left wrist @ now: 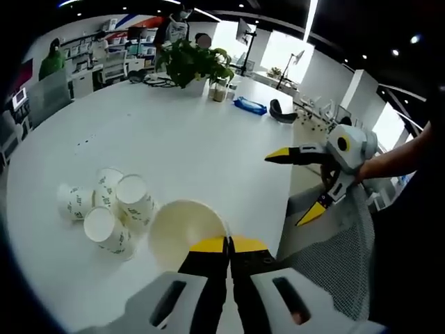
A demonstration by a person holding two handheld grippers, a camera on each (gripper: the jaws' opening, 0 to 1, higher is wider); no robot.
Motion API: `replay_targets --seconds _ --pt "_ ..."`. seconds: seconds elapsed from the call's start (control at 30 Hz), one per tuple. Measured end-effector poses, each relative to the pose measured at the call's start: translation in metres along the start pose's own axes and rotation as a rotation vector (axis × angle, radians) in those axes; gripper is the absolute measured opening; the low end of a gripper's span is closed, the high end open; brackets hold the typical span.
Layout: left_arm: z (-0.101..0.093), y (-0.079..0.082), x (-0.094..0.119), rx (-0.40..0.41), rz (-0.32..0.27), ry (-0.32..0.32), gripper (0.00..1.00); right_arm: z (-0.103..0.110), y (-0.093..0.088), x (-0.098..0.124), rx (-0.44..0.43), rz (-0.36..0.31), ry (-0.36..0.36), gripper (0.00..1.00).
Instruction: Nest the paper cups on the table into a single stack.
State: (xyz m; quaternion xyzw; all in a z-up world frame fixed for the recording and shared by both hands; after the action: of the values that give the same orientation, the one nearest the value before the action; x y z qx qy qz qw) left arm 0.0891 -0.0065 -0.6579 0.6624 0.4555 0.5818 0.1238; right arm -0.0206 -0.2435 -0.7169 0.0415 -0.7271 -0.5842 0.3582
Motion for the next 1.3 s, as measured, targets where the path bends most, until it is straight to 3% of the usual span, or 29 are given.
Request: replay_targets --seconds 0.37,0.6,1.07,1.3 --pt "-0.004 0.001 -0.012 -0.138 0.131 0.03 0.0 -0.001 -0.001 0.0 -0.001 0.001 -0.006 0.82" --pt "0.002 -0.011 -0.015 -0.177 0.224 0.059 0.0 -0.001 0.0 0.0 0.0 0.002 -0.006 0.82" --pt "0.002 -0.011 -0.03 -0.199 0.22 0.024 0.0 -0.001 -0.001 0.0 -0.001 0.01 -0.004 0.8" --pt "-0.009 -0.011 -0.039 -0.217 0.229 -0.012 0.01 -0.001 -0.001 0.0 -0.007 0.014 -0.005 0.8"
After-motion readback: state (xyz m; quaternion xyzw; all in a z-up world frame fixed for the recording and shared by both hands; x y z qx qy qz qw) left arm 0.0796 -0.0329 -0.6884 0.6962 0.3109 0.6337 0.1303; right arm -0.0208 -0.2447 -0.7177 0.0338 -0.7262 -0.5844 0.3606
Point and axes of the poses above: the point that each gripper's makers call its tool centre point, and the gripper's own axes: x roughly backward along the fingers, z roughly to its left, y roughly out of its top, the point moved 10 cm from there along x, roughly backward along the fingers, and after that the axes turned 3 degrees about -y, right-handed, at the moved point
